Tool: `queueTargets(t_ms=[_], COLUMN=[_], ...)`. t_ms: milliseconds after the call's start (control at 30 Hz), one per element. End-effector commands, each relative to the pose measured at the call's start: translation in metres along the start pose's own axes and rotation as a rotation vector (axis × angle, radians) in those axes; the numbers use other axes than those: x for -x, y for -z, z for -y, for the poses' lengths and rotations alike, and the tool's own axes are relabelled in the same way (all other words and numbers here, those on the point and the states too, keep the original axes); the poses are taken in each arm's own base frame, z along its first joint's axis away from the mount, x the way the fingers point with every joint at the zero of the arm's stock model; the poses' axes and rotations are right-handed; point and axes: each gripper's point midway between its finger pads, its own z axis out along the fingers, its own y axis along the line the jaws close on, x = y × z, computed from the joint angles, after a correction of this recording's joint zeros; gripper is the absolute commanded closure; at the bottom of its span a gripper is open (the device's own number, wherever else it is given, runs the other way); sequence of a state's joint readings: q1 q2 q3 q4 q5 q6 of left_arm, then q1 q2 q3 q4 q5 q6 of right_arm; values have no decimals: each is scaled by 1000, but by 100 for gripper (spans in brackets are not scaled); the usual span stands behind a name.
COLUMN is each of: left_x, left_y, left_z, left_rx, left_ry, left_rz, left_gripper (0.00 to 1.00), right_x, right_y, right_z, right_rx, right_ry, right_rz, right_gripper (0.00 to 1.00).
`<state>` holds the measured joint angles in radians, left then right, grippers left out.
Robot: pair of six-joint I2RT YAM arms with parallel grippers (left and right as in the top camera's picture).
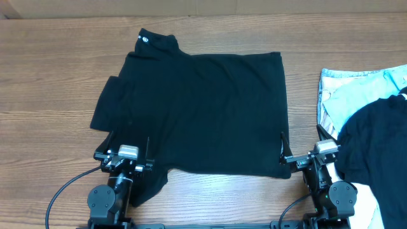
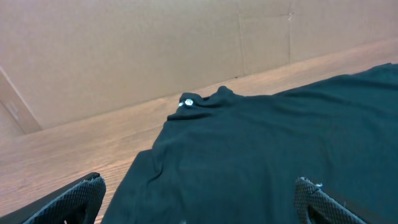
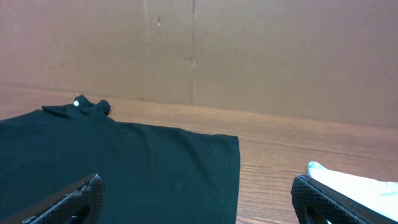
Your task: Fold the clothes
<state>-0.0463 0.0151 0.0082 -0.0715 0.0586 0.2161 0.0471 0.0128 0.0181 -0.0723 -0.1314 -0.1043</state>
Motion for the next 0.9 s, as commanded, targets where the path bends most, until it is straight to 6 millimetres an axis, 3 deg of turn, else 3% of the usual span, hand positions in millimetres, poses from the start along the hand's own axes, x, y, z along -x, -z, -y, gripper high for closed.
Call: queueTargets(t_ms=[0,267,467,600,767,867], left_x=[0,0,14,14,49,70], left_y=[0,0,1,1,10,16], left_z=[0,0,-13,-8,33,29], left_rx=[4,4,76,48,-200,-187], left_ry=[10,10,-86,-86,-112,-120], left_rz=[4,4,54,55,220,264], left_gripper=[0,0,0,0,0,0], right_x=[-2,-2,-2,-1,32,59], right_y=[0,0,0,0,6,13], right_z=[0,0,0,-1,-34,-38], right_rx=[2,2,3,5,198,229], right_ry=[-6,-6,-6,-6,25,-37], right_rz=[3,3,5,7,135,189], right_gripper=[0,0,0,0,0,0])
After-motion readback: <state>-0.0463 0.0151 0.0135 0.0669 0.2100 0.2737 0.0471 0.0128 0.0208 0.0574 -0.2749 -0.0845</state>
